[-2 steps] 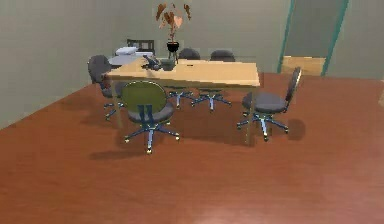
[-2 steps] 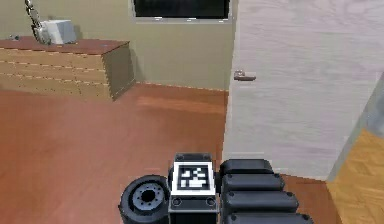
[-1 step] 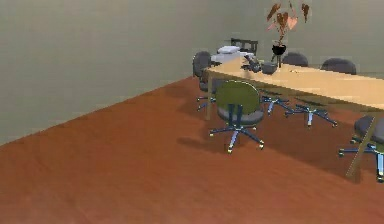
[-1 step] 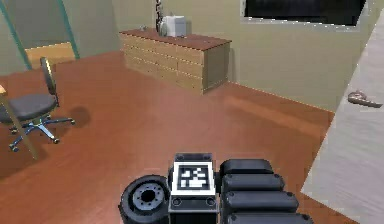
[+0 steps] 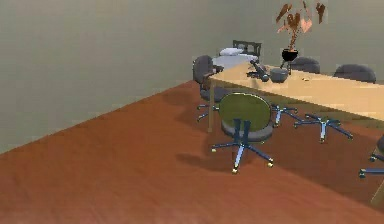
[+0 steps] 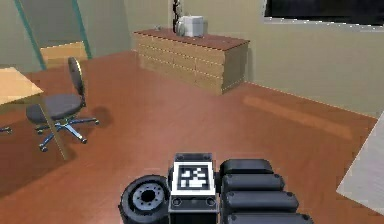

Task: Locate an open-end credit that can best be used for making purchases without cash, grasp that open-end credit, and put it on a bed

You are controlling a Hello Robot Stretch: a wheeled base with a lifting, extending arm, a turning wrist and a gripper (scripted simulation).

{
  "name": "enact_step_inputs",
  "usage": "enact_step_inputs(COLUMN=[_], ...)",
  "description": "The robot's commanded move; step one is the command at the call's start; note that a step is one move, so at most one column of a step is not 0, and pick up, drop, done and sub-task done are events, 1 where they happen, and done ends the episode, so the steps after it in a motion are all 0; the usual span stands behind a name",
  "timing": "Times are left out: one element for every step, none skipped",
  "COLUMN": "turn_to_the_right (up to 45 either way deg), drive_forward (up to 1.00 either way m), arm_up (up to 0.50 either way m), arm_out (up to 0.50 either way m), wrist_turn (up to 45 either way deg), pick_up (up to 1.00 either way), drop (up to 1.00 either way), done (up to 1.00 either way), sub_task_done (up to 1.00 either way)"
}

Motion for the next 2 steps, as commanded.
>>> enact_step_inputs(turn_to_the_right=[-3.0, 0.0], drive_forward=[0.0, 1.0], arm_up=[0.0, 0.0], arm_out=[0.0, 0.0], wrist_turn=[0.0, 0.0], pick_up=[0.0, 0.0], drop=[0.0, 0.0], done=[0.0, 0.0], sub_task_done=[0.0, 0.0])
